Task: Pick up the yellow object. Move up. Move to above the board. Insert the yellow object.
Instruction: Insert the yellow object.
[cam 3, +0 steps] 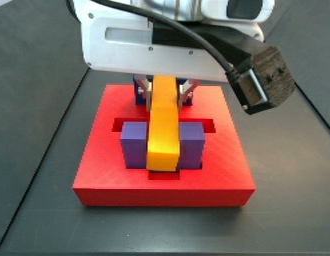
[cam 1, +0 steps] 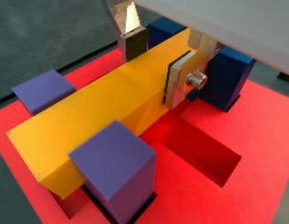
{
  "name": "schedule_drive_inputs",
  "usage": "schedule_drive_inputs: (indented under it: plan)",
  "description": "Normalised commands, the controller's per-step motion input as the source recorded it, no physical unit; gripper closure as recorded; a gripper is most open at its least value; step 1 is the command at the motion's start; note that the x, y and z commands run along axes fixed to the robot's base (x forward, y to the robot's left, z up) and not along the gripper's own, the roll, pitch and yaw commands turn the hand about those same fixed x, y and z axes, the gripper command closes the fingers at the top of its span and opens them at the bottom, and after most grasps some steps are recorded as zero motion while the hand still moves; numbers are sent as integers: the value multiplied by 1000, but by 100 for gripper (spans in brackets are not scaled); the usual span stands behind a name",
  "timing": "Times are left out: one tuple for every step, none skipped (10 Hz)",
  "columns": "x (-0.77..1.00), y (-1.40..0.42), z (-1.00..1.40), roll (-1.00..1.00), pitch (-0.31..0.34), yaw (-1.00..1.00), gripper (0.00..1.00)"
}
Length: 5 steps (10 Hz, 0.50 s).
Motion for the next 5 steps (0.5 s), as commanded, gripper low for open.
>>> schedule_drive_inputs:
  plan:
    - [0, -100, -254, 0, 0, 0, 100]
    - [0, -129, -234, 0, 0, 0, 100]
    - [0, -146, -246, 20, 0, 0, 100]
    - [0, -49, -283, 60, 0, 0, 100]
    - [74, 0, -231, 97, 0, 0, 100]
